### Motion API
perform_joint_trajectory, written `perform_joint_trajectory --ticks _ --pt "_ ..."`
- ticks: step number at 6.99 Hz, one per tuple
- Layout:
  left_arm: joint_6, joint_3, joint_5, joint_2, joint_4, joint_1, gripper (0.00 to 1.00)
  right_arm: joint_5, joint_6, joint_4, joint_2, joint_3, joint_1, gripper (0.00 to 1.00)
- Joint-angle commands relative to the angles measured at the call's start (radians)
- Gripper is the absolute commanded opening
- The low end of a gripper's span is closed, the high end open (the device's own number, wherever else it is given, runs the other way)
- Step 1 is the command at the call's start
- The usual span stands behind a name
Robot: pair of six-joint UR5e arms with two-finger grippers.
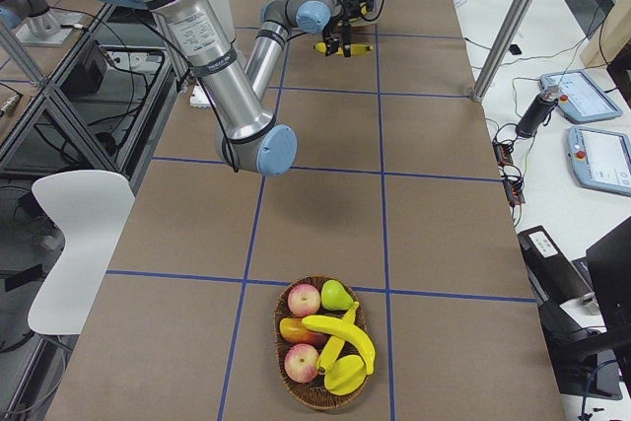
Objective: Transfer all bananas from basket to plate
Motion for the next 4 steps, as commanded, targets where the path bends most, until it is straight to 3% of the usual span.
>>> perform_joint_trajectory --ticks 1,4 --pt "0.000 0.021 0.000 0.008 0.000 -0.003 0.00 0.006 0.003 -0.001 -0.005 0.034 0.031 1.00" --pt "-0.001 -0.016 -0.014 0.128 0.012 -0.053 0.00 0.073 0.000 -0.007 -0.112 0.056 0.163 1.00"
